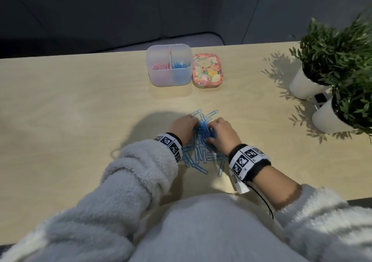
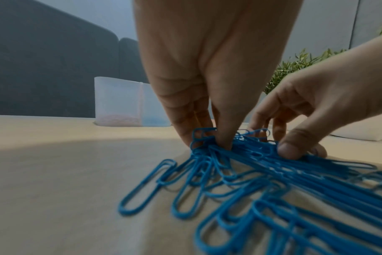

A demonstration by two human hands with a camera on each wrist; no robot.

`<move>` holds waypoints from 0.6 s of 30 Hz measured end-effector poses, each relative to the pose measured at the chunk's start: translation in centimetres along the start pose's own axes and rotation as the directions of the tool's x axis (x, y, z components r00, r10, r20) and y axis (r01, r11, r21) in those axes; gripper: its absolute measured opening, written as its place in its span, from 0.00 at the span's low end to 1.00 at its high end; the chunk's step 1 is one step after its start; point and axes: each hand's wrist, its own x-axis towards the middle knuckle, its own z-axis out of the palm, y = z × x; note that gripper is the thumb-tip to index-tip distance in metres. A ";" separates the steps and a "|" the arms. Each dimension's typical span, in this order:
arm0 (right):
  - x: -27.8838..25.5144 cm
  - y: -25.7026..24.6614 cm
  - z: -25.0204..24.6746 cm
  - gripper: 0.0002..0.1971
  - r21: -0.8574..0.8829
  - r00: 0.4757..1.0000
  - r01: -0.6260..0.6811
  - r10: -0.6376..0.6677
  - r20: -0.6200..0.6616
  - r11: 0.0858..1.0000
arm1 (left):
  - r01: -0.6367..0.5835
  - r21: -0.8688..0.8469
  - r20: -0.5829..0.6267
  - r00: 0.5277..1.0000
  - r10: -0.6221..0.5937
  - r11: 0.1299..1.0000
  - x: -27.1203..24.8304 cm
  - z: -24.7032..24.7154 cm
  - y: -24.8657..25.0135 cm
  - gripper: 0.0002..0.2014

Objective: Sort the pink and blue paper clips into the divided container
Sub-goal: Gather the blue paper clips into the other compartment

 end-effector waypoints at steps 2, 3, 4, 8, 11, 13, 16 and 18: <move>0.4 -0.3 0.1 0.12 0.030 1.000 0.012 -0.011 -0.014 0.999 | 0.001 -0.007 -0.021 1.000 -0.001 1.000 -0.2 -0.1 -0.2 0.13; 0.7 -0.2 0.1 0.09 0.047 1.000 0.019 -0.018 -0.020 0.999 | 0.002 -0.019 -0.035 0.999 -0.003 1.000 -0.2 -0.1 -0.3 0.12; 0.8 -0.4 -0.1 0.06 0.065 1.000 0.006 -0.005 -0.011 0.998 | 0.007 -0.036 -0.050 0.999 -0.009 0.999 -0.3 -0.1 -0.5 0.12; 1.9 -0.1 -1.2 0.16 0.254 0.999 -0.052 0.051 0.011 0.966 | 0.038 -0.104 -0.093 0.995 -0.047 0.994 -0.4 -0.7 -1.3 0.11; 2.4 -0.3 -3.5 0.03 0.374 0.996 -0.083 0.069 0.050 0.924 | 0.038 -0.162 -0.152 0.986 -0.063 0.986 -1.0 -1.4 -2.1 0.09; 3.2 -0.6 -5.6 0.06 0.398 0.994 -0.094 0.062 0.092 0.913 | 0.039 -0.192 -0.197 0.977 -0.077 0.981 -1.2 -1.8 -2.7 0.08; 5.3 -1.8 -9.3 0.10 0.405 0.994 -0.040 -0.004 0.106 0.913 | 0.053 -0.230 -0.214 0.971 -0.104 0.972 -1.7 -2.5 -3.6 0.08; 7.2 -3.1 -11.6 0.19 0.397 0.998 0.015 -0.038 0.050 0.918 | 0.058 -0.273 -0.218 0.968 -0.121 0.960 -1.9 -2.7 -4.1 0.07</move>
